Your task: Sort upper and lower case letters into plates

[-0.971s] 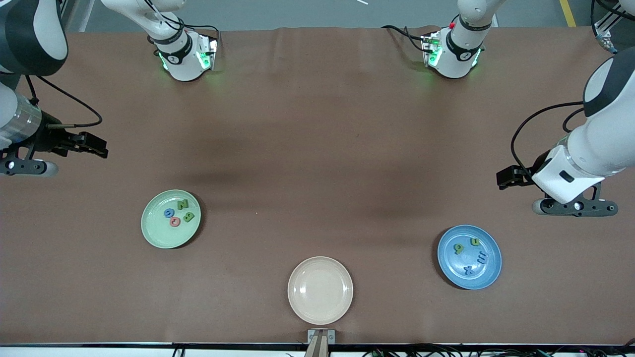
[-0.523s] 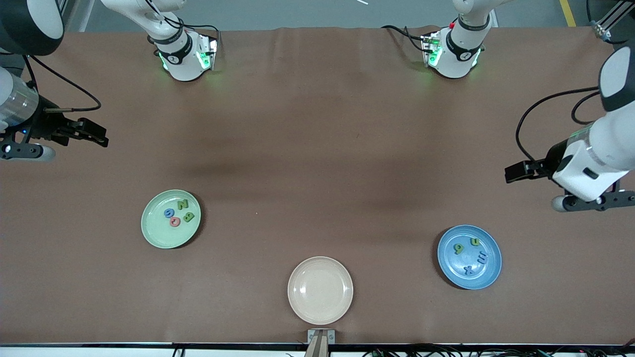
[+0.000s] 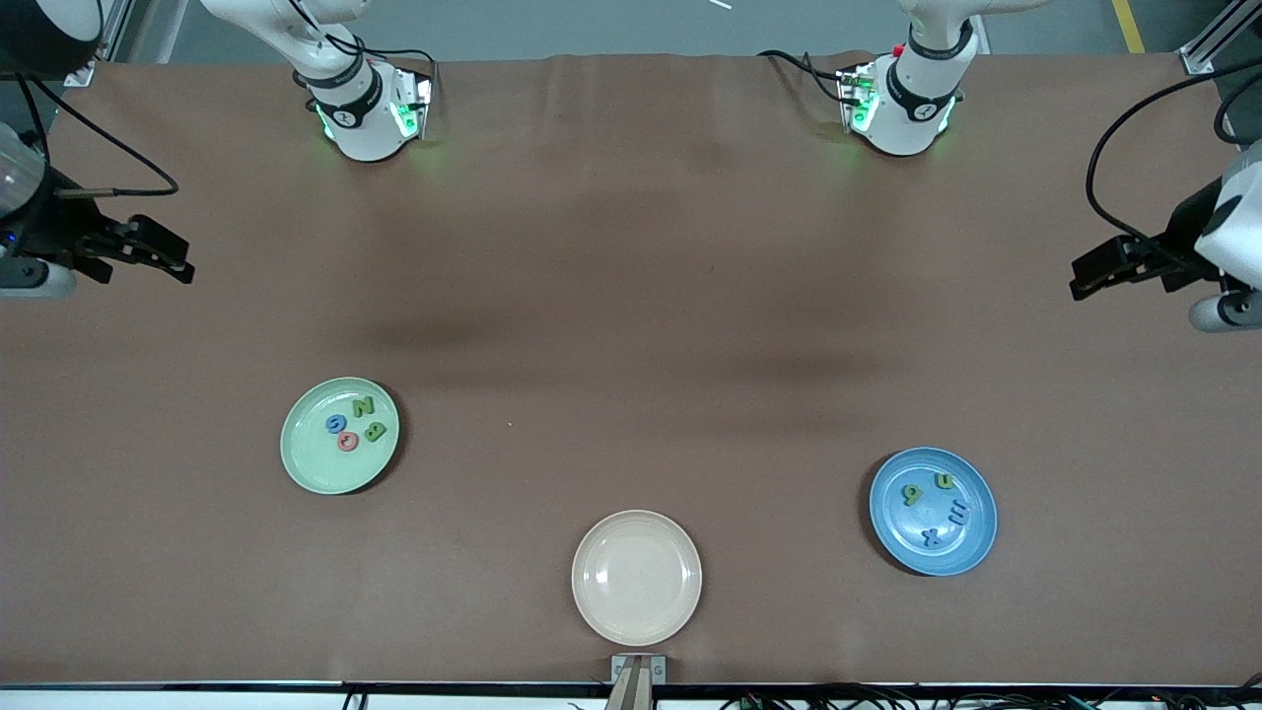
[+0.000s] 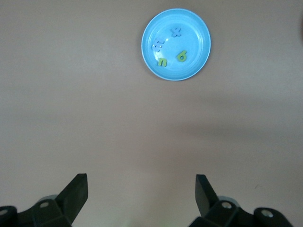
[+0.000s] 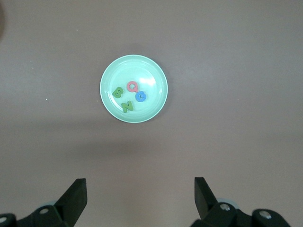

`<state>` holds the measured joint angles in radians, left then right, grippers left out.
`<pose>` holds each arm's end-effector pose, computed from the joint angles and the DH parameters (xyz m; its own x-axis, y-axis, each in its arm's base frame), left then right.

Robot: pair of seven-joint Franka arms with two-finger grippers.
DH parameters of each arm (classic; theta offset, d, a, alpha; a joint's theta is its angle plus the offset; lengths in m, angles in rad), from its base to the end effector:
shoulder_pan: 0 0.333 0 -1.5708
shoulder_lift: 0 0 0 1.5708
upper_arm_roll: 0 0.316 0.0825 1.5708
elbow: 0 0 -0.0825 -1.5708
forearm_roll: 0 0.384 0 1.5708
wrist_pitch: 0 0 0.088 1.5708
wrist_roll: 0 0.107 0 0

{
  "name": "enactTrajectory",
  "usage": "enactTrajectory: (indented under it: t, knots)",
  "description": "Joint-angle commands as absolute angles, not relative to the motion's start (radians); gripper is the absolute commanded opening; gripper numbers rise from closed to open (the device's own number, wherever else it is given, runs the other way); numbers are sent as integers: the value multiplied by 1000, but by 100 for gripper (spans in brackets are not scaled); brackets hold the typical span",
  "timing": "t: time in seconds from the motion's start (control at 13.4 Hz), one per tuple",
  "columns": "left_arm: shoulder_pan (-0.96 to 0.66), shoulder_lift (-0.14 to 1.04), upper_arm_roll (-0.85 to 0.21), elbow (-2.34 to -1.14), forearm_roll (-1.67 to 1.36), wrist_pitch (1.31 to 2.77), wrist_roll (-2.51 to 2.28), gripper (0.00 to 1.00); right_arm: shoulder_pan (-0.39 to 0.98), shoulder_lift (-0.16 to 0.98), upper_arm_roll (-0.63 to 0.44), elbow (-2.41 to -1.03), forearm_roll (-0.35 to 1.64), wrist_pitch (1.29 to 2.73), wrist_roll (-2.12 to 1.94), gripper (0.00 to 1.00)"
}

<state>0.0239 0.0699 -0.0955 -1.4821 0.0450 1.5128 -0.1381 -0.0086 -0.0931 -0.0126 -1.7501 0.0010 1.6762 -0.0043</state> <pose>0.5694 -0.0337 0.6221 0.9971 0.0690 -0.0332 0.0675 -0.9968 -0.0433 0.5324 -0.0115 0.5991 0.9997 -0.0170 0.0192 -0.0169 -0.9999 -0.0021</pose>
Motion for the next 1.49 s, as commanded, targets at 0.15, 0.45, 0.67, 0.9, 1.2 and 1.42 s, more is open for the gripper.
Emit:
enactTrajectory:
  t: [0.15,0.45,0.67,0.9,1.2,1.42]
  knots:
    - [-5,-55,-67,-1611,41,1559,-75,100,-28,-115,3,-1784,20,1692,-26,100]
    - [-9,-74,-67,-1609,43,1545,-75,100,-28,-112,3,-1781,20,1690,-26,100]
    - [-14,-77,-71,-1609,34,1529,-81,100,-29,-94,3,-1760,20,1681,-26,100]
    - [-32,-84,-74,-1609,28,1525,-90,100,-32,-87,3,-1753,18,1681,-29,100]
    - [-37,-81,-75,-1609,-9,1525,-95,100,-34,-58,2,-1715,15,1657,-66,100]
    - [-38,-81,-77,-1608,-8,1525,-98,100,-32,-61,2,-1715,14,1657,-63,100]
